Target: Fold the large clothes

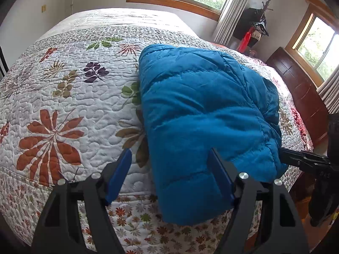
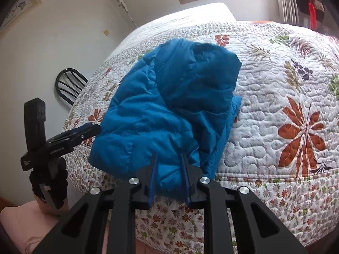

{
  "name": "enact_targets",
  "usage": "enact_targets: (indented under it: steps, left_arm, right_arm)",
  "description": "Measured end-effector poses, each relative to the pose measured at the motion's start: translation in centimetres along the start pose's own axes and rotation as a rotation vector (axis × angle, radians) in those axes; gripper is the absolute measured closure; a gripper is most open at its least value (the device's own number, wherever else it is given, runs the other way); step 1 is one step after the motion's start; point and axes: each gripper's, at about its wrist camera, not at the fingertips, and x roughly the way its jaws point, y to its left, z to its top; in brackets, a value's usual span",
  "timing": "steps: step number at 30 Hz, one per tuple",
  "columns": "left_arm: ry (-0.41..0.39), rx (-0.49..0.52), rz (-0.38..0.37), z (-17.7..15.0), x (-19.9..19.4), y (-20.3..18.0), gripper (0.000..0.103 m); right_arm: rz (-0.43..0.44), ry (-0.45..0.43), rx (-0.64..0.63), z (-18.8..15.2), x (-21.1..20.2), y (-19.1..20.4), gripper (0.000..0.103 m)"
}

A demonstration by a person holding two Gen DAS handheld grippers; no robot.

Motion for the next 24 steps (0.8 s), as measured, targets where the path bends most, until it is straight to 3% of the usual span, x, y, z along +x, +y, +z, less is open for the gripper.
enact_targets:
  steps: [5, 15, 24]
  left_arm:
    - [-0.014, 0.039, 0.035, -0.8, 0.5, -0.7, 0.026]
    - [0.022, 0.031, -0.010, -1.6, 1.7, -0.5, 0.025]
    - [0.056, -0.010, -0.060, -1.8, 4.5, 0.5, 0.013]
  right_arm:
    - [0.014, 0.016, 0.035, -0.9, 1.2, -1.3, 0.086]
    - [0.015, 0.034, 0.049, -2.1, 3.1, -1.8, 0.086]
    - [0.043, 0.030, 0.074, -2.4, 4.6, -2.1, 0.087]
